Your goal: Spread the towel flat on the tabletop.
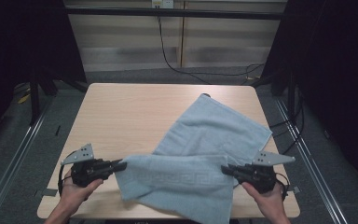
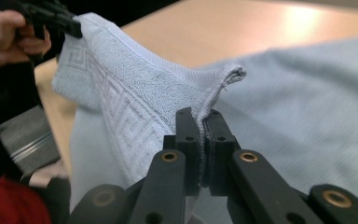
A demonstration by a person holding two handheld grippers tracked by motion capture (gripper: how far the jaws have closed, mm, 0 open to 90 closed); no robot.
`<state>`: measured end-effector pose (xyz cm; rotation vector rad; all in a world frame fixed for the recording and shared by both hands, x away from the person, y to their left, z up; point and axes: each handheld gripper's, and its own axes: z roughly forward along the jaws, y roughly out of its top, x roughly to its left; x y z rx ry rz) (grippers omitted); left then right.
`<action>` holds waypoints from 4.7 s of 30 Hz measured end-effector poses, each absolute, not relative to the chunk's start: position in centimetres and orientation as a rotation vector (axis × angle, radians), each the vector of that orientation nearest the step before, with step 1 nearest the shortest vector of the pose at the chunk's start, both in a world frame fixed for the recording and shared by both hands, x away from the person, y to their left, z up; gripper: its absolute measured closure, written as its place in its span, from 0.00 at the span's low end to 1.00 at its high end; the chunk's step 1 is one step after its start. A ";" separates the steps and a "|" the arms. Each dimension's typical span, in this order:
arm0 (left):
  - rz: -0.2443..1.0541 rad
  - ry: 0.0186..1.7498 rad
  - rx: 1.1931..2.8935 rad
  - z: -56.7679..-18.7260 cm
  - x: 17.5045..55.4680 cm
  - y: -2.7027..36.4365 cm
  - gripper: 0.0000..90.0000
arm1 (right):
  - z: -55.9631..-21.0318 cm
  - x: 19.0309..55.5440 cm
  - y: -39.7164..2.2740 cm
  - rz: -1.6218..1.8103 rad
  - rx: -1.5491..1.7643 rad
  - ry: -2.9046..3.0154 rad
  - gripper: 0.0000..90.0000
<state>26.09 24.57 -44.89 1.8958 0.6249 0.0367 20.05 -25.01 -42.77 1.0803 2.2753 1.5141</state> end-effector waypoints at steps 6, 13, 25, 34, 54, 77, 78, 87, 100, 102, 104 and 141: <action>-0.061 0.563 1.981 -47.0 23.0 24.6 0.86 | -46.0 16.1 -24.8 1.477 1.111 2.413 0.87; -0.087 0.545 1.886 -45.8 24.9 24.7 0.61 | -45.6 15.5 -26.1 1.490 1.162 2.350 0.61; -0.023 0.729 2.021 -47.8 34.6 18.5 0.72 | -47.4 23.8 -25.6 1.377 1.264 2.379 0.77; -0.141 0.540 2.182 -47.9 31.3 16.9 0.64 | -48.2 22.5 -22.9 1.427 1.178 2.575 0.62; -0.371 0.370 2.132 -47.6 23.4 20.1 0.60 | -46.6 15.6 -20.8 1.542 0.933 2.703 0.85; 0.022 0.578 2.238 -50.1 30.5 17.2 0.68 | -50.1 25.2 -24.6 1.195 1.396 2.381 0.66; 0.008 0.593 2.224 -50.1 29.8 18.1 0.68 | -50.2 25.6 -24.4 1.206 1.394 2.379 0.64; -0.104 0.642 2.210 -49.8 24.9 21.8 0.69 | -50.4 29.1 -19.3 1.216 1.278 2.424 0.49; 0.021 0.773 2.088 -48.3 34.2 19.8 0.61 | -48.9 31.3 -19.2 1.217 1.268 2.400 0.51; 0.056 0.787 2.095 -48.4 36.0 18.8 0.61 | -48.7 32.4 -20.2 1.246 1.284 2.314 0.51; 0.078 0.827 2.095 -48.9 37.4 18.0 0.60 | -48.7 32.8 -20.4 1.243 1.297 2.314 0.50; -0.111 0.700 2.164 -49.1 28.5 19.3 0.59 | -48.8 22.1 -20.9 1.258 1.264 2.457 0.45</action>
